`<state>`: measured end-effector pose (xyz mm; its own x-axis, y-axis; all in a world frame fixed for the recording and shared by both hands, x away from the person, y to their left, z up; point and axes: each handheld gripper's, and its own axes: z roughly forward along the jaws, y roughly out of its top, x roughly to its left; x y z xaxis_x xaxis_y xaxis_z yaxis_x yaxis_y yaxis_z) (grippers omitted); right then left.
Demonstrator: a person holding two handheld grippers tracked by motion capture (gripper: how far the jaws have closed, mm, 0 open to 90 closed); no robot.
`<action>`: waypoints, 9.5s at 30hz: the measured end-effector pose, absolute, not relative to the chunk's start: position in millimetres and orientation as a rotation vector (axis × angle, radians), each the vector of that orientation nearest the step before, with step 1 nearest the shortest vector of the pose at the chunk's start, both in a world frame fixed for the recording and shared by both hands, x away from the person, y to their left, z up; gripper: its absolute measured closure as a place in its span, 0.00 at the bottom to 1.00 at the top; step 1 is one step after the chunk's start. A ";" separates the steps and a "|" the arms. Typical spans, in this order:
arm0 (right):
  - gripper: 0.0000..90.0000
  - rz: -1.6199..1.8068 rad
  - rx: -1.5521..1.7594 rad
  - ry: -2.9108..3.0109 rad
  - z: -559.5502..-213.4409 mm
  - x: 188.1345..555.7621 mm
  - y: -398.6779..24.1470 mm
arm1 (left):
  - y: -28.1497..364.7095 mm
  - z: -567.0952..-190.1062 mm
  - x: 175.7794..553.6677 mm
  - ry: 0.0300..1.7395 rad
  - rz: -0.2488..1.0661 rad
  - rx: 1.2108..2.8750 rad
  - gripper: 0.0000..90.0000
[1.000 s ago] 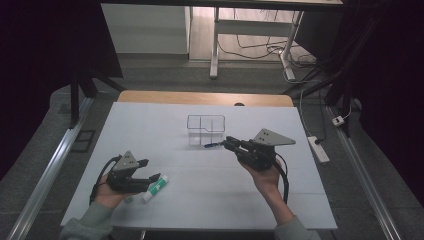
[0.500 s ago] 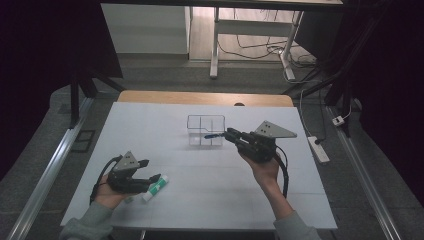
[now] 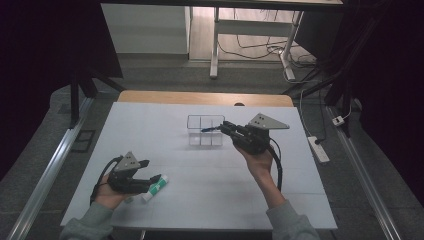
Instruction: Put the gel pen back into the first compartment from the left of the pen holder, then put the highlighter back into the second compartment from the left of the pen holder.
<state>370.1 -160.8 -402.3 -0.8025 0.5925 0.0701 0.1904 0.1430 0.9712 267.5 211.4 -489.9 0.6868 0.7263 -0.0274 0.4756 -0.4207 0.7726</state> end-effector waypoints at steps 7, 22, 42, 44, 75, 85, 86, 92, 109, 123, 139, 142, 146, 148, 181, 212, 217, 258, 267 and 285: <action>0.88 1.703 0.770 2.099 -398.7 383.7 -147.5 | 212.6 -489.9 267.5 0.919 0.398 2.093 0.34; 0.87 1.609 0.797 2.157 -391.2 411.1 -119.6 | 211.2 -491.3 268.0 0.911 0.394 2.110 0.34; 0.70 1.480 0.863 2.249 -401.5 433.2 -101.4 | 211.6 -492.0 268.3 0.908 0.395 2.116 0.33; 0.61 1.437 0.863 2.225 -402.2 431.7 -98.6 | 211.6 -492.0 268.2 0.907 0.396 2.117 0.33; 0.52 1.523 0.834 2.215 -415.2 392.2 -148.9 | 212.5 -492.1 268.3 0.910 0.400 2.117 0.33; 0.52 1.480 0.843 2.239 -423.2 371.2 -184.1 | 211.8 -492.0 268.2 0.910 0.403 2.119 0.33; 0.52 1.475 0.844 2.241 -424.5 369.2 -187.3 | 211.9 -492.0 268.1 0.911 0.404 2.119 0.33; 0.52 1.437 0.860 2.247 -434.3 358.0 -204.9 | 212.0 -492.2 268.5 0.914 0.404 2.119 0.33; 0.52 1.329 0.904 2.277 -466.8 327.5 -262.7 | 214.4 -490.6 268.4 0.922 0.414 2.109 0.33; 0.52 1.266 0.937 2.281 -483.0 316.5 -290.3 | 224.8 -480.6 268.0 0.937 0.434 2.070 0.33; 0.51 1.238 0.944 2.327 -489.5 317.7 -288.0 | 250.9 -470.5 270.2 1.010 0.422 2.043 0.33; 0.51 1.231 0.943 2.337 -491.2 319.2 -286.7 | 255.5 -471.4 270.8 1.031 0.421 2.045 0.33; 0.51 1.220 0.941 2.344 -491.4 318.8 -286.4 | 258.8 -472.8 272.4 1.046 0.422 2.048 0.33; 0.51 1.217 0.946 2.341 -491.2 318.6 -287.0 | 259.7 -473.9 272.8 1.057 0.426 2.059 0.33; 0.50 1.212 0.948 2.367 -496.3 321.4 -286.2 | 275.5 -501.8 281.3 1.485 0.381 2.077 0.24; 0.50 1.164 0.955 2.367 -498.7 321.9 -285.4 | 282.8 -528.7 294.6 1.645 0.290 2.112 0.40; 0.50 1.160 0.957 2.361 -497.9 321.4 -285.6 | 279.5 -528.3 295.3 1.661 0.333 2.134 0.46; 0.50 1.153 0.958 2.351 -497.5 321.0 -286.0 | 263.7 -521.4 296.7 1.552 0.430 2.255 0.73; 0.50 1.149 0.958 2.346 -497.0 320.9 -286.5 | 265.4 -505.0 289.9 1.463 0.454 2.171 0.74; 0.49 1.159 0.948 2.351 -496.8 320.5 -286.5 | 260.4 -484.6 281.9 1.343 0.469 2.113 0.74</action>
